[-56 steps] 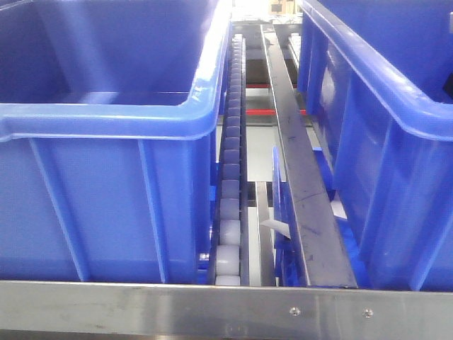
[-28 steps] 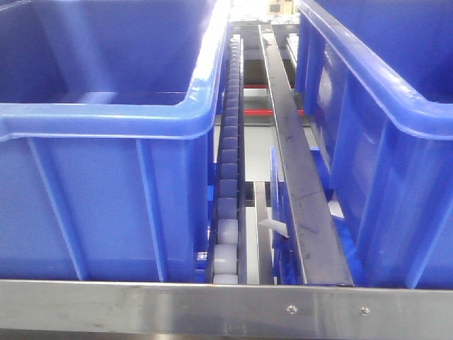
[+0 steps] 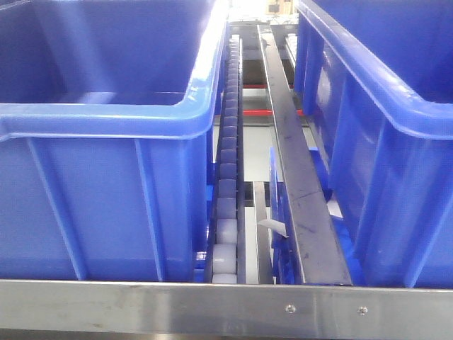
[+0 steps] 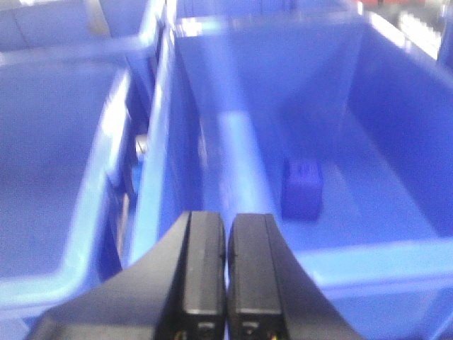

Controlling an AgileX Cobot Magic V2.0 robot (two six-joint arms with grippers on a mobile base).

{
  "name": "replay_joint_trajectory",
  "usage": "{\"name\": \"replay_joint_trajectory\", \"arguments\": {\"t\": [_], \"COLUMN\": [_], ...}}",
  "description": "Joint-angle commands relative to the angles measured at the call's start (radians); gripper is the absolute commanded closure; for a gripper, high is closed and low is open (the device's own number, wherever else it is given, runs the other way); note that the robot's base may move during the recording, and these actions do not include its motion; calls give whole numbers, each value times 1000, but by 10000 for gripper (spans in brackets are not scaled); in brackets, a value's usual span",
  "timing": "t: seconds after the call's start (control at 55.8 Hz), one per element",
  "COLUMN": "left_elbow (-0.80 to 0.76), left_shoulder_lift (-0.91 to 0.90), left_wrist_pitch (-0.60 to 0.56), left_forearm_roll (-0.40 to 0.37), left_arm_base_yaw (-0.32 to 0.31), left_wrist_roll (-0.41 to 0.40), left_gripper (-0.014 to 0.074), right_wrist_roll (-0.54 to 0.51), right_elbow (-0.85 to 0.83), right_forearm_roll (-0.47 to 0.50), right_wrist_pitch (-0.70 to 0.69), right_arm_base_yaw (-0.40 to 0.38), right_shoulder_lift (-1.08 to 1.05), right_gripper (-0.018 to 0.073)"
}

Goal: Pick and sort blue part to right shelf

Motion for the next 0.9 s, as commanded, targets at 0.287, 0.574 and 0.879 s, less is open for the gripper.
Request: {"name": "replay_joint_trajectory", "arguments": {"t": [0.287, 0.574, 0.879], "left_elbow": [-23, -23, -23], "left_shoulder_lift": [15, 15, 15], "left_wrist_pitch": [-126, -124, -124], "left_forearm_roll": [38, 80, 78], "left_arm_base_yaw": [-4, -4, -4], "left_wrist_roll": [-11, -11, -11], "left_gripper": [474, 474, 474], "right_wrist_roll": [-10, -10, -8], "right_elbow": [138, 144, 144], "right_forearm_roll": [17, 25, 27], "right_wrist_pitch": [17, 66, 76], "right_arm_base_yaw": [-1, -1, -1], "right_shoulder_lift": [-511, -636, -636], "right_gripper": [522, 522, 522]}}
